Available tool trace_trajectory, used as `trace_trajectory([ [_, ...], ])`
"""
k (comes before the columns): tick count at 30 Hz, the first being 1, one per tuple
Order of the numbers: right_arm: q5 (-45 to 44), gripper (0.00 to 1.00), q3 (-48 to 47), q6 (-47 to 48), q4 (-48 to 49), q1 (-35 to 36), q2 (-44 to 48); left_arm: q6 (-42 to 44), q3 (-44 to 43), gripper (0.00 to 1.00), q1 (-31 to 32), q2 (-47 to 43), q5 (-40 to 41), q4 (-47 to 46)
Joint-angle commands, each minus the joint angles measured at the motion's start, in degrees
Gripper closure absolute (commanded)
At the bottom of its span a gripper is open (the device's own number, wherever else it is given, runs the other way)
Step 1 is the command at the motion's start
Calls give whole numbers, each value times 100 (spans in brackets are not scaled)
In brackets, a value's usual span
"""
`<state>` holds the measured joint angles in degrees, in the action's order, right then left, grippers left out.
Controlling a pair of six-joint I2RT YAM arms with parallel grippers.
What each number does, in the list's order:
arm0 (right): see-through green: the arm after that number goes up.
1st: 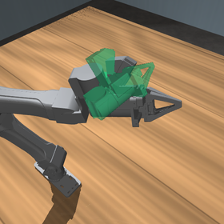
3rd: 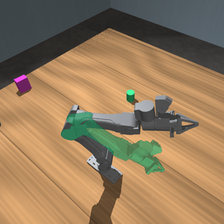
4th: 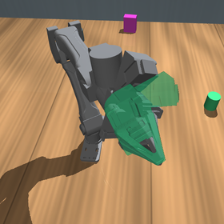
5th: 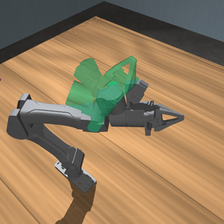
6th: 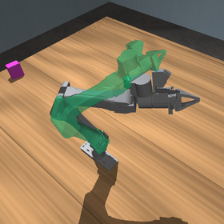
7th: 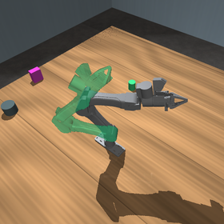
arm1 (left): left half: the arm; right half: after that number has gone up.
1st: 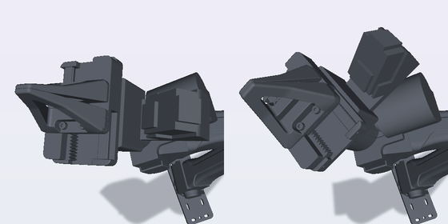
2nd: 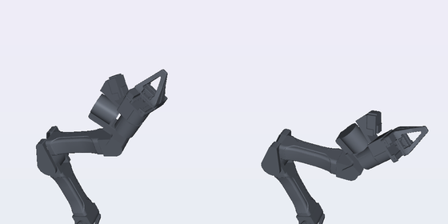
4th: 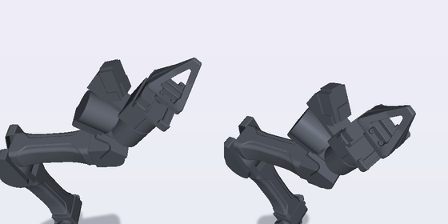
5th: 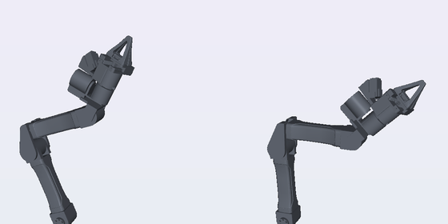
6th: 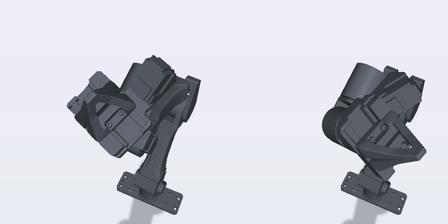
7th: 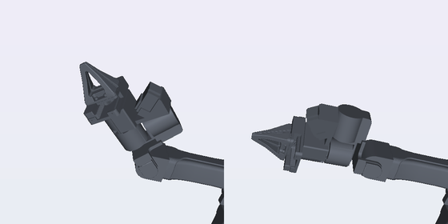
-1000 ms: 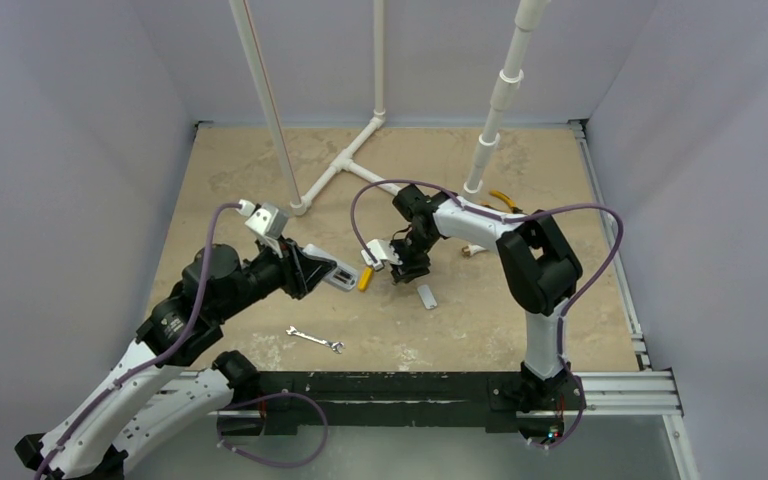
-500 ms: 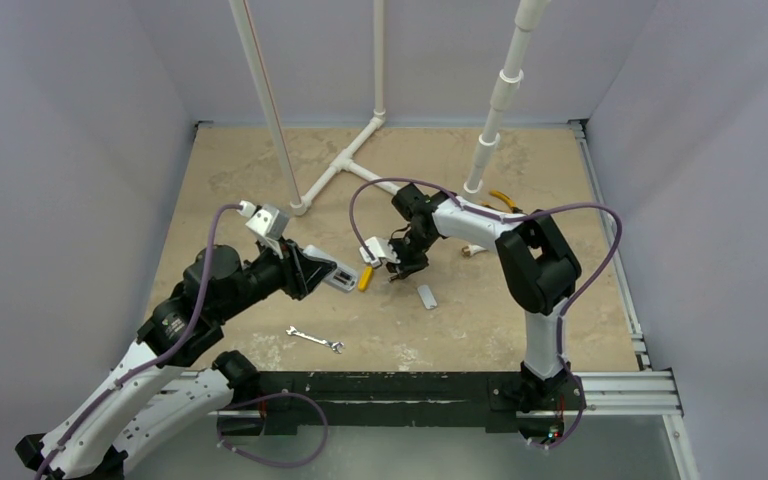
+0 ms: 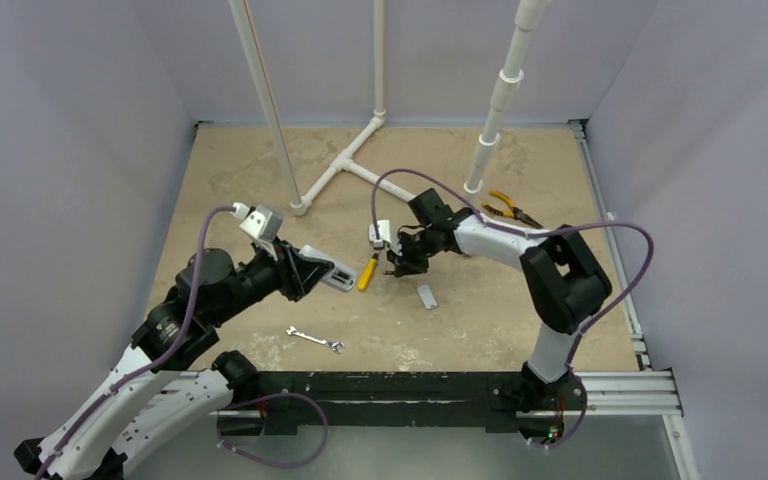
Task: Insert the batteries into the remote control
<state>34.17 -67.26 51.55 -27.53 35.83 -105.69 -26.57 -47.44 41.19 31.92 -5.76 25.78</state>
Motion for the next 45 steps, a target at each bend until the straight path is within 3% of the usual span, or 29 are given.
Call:
trace_trajectory([
  [1, -44, 100, 847, -2660, 2640, -24, 1113, -129, -369, 100, -40, -81, -102, -345],
  [5, -1092, 100, 1288, -4237, 3575, -24, 1822, -109, -517, 100, -40, -33, 61, -328],
  [7, -1729, 100, 1143, -5157, 3217, -21, 2088, -118, -546, 100, -36, 22, 136, -336],
  [11, -2776, 100, 838, -6084, 2230, 14, 2635, -254, -601, 100, -45, 313, -14, -446],
  [18, -4657, 100, 546, -6065, 865, 343, 3776, -763, -603, 100, -47, 1162, -767, -1030],
  [22, -5100, 100, -79, -5968, -511, 757, 3950, -1202, -387, 100, -50, 1494, -901, -1553],
  [29, -4545, 100, -475, -5891, -1111, 1689, 4205, -1982, 98, 100, -49, 1890, -1374, -2833],
  [45, -2788, 100, -471, -5854, -1826, 1804, 4677, -3091, 1291, 100, -73, 2589, -2096, -4817],
])
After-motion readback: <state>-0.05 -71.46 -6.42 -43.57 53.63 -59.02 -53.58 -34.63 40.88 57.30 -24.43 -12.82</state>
